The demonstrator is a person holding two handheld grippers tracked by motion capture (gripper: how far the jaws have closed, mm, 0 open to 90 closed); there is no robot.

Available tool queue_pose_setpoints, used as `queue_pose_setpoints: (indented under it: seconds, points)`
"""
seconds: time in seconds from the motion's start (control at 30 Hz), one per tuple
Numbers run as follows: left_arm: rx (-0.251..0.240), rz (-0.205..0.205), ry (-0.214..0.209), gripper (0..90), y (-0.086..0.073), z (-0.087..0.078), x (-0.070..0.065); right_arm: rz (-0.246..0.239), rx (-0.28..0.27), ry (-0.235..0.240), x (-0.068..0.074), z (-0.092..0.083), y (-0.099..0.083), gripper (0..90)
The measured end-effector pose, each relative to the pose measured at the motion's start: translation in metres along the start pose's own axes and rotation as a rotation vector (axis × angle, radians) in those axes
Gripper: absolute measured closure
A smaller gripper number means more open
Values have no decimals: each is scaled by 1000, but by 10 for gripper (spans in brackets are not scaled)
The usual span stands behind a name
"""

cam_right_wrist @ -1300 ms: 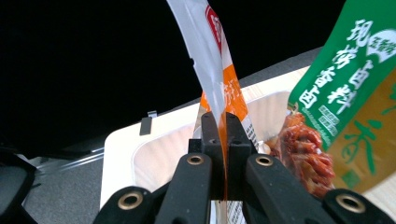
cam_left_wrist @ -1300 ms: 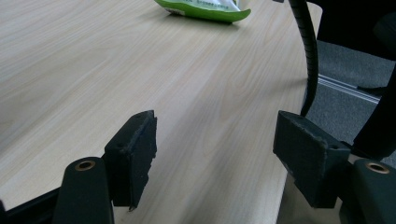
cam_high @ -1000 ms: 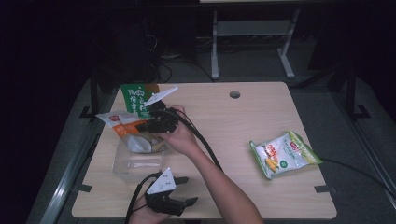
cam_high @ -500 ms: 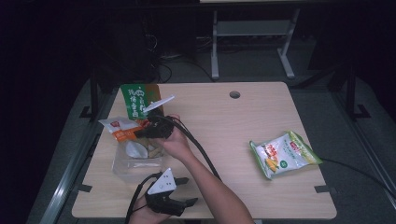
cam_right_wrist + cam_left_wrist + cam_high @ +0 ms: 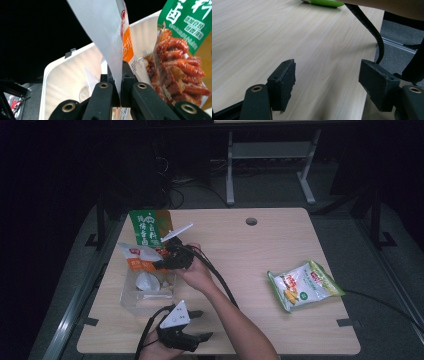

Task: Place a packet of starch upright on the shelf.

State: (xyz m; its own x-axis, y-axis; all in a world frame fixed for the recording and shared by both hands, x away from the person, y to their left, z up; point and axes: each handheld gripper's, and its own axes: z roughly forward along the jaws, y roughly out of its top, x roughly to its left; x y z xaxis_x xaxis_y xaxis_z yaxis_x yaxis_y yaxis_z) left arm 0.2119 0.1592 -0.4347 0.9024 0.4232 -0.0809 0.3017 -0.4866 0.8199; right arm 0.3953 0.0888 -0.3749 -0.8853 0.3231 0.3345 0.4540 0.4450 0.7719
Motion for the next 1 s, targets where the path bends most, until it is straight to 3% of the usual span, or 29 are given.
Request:
queue_pose_setpoints:
  seconds: [0.1, 0.2, 0.43, 0.8, 1.0]
  points:
    - [0, -2, 2, 292, 0, 0, 0, 2, 3, -3, -1, -1, -1, 888]
    - [-5, -4, 5, 290, 0, 0, 2, 1, 0, -7, 0, -4, -1, 830]
    - [-12, -13, 12, 283, 1, -2, 4, -6, -15, -6, 2, -21, -1, 759]
    - [-13, -24, 23, 271, 1, 0, 9, -2, -30, -24, 0, -61, -16, 678]
    - [0, -8, 28, 260, 1, 0, 10, 6, -33, -33, -4, -78, -28, 665]
